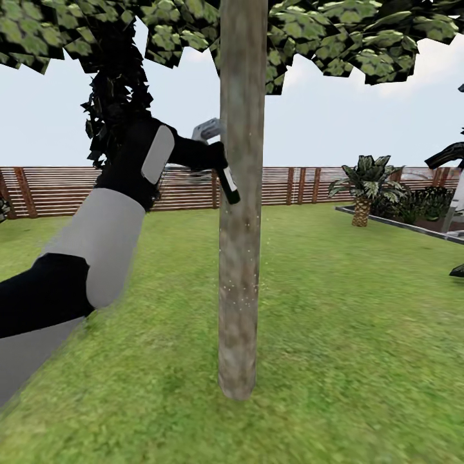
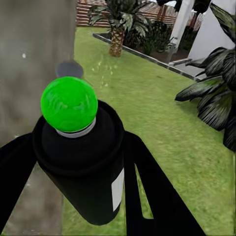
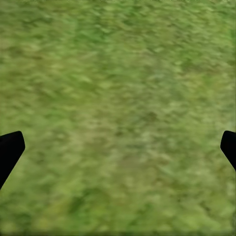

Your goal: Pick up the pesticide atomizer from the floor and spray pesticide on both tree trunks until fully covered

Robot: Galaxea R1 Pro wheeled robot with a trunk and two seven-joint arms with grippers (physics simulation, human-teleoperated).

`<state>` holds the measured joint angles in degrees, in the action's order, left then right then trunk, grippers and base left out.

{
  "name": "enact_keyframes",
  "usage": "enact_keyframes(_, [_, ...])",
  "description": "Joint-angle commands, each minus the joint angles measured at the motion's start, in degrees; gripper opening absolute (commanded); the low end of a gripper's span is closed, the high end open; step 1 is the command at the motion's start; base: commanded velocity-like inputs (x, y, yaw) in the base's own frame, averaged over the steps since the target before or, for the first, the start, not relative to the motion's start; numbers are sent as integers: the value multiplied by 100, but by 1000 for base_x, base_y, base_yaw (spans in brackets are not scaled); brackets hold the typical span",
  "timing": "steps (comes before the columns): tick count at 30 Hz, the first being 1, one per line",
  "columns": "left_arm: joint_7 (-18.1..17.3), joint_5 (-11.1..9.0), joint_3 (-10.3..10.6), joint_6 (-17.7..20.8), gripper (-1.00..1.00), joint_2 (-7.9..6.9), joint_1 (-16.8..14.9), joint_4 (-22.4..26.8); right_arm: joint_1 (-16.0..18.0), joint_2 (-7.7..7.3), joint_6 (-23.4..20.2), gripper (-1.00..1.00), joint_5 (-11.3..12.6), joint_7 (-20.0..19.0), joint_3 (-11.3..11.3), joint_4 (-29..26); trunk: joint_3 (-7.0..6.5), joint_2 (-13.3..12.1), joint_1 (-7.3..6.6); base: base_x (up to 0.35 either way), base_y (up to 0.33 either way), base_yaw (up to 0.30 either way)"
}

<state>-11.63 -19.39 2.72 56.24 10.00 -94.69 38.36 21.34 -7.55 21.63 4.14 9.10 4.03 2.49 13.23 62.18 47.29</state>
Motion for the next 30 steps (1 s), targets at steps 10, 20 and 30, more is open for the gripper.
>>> enact_keyframes(10, [-64, 25, -51, 4, -100, 0, -403, -619, 10, -1, 55, 100, 25, -22, 37, 23, 9, 4, 1, -55, 0, 0])
enact_keyframes(20, [-215, 26, -26, -366, -100, 0, -405, -2193, 10, -1, 60, 100, 25, -22, 37, 23, 9, 4, 1, -110, -76, 0])
enact_keyframes(30, [-193, 327, -42, -2235, -100, 0, -11, -3640, 10, -1, 60, 100, 25, -22, 37, 23, 9, 4, 1, -4, -6, 0])
